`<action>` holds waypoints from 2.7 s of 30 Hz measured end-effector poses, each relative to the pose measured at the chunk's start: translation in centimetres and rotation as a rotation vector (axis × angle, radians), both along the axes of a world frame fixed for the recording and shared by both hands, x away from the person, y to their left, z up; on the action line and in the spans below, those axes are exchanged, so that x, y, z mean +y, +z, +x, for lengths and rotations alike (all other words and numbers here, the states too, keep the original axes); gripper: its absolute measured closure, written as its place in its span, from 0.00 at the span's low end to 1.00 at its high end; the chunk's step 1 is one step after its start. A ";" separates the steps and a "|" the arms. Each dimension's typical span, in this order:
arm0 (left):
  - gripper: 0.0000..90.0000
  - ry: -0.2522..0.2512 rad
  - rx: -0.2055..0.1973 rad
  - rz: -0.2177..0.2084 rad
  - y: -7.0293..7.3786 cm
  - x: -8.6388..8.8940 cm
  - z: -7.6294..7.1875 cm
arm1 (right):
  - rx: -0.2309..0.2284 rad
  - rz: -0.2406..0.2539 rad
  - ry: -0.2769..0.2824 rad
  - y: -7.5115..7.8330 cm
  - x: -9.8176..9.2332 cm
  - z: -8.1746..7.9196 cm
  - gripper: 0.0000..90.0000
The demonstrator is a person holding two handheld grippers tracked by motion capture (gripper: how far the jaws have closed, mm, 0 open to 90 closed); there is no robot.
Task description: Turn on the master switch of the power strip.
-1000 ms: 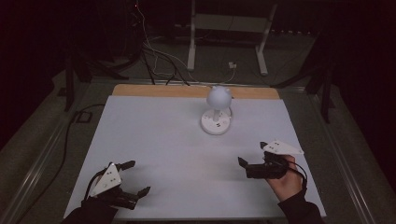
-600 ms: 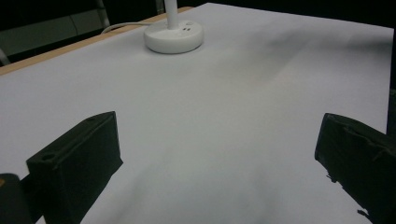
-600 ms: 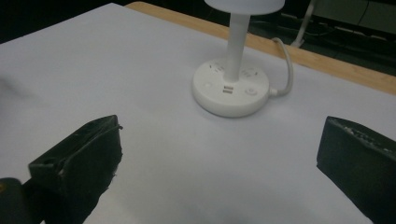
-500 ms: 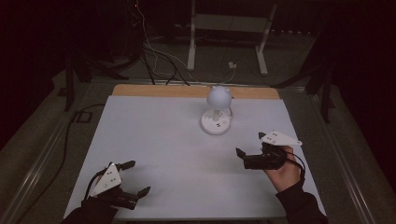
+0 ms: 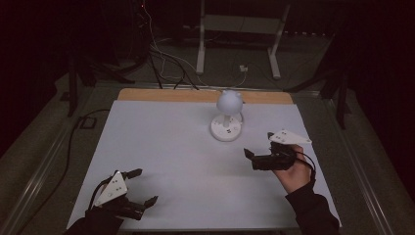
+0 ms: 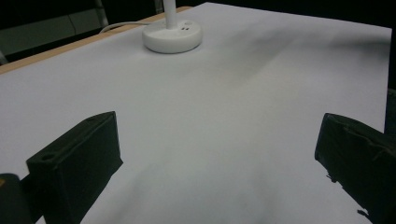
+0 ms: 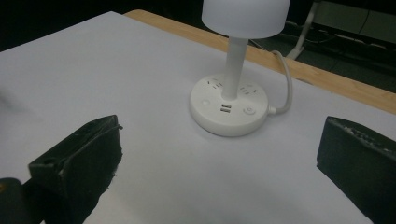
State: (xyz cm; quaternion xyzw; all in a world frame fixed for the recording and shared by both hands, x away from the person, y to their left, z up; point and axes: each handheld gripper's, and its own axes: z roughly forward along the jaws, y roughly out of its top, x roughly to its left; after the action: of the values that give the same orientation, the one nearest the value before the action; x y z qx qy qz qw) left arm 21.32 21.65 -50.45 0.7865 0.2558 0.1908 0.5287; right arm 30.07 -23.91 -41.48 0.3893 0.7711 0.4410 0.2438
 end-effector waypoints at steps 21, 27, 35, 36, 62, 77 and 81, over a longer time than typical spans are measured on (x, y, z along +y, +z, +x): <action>0.01 -0.004 -0.002 -0.001 0.0 -0.1 -0.1 | 0.016 -0.016 0.004 -0.2 1.4 3.4 0.00; 0.01 -0.005 -0.003 0.002 0.0 -0.1 -0.1 | 0.027 -0.017 0.008 -0.4 1.8 4.3 0.00; 0.01 -0.008 -0.003 -0.001 0.1 -0.1 -0.1 | 0.027 -0.014 0.000 -0.5 2.3 5.5 0.00; 0.01 -0.009 -0.005 0.001 0.1 -0.1 -0.1 | 0.028 -0.015 0.002 -0.4 2.4 5.7 0.00; 0.01 -0.016 -0.009 -0.007 0.1 -0.1 -0.2 | 0.036 -0.022 0.002 -2.7 4.3 9.8 0.00; 0.01 -0.012 -0.009 -0.012 0.1 0.0 -0.2 | -0.014 0.009 -0.023 -5.2 3.9 12.1 0.00; 0.01 -0.013 -0.009 -0.009 0.1 -0.1 -0.2 | -0.013 0.019 -0.031 -5.8 3.7 12.5 0.04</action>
State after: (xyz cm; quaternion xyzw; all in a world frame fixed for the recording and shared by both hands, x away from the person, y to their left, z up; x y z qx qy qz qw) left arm 21.08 21.60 -50.32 0.7848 0.2493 0.1898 0.5348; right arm 42.60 -20.19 -47.25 0.4009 0.7590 0.4470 0.2518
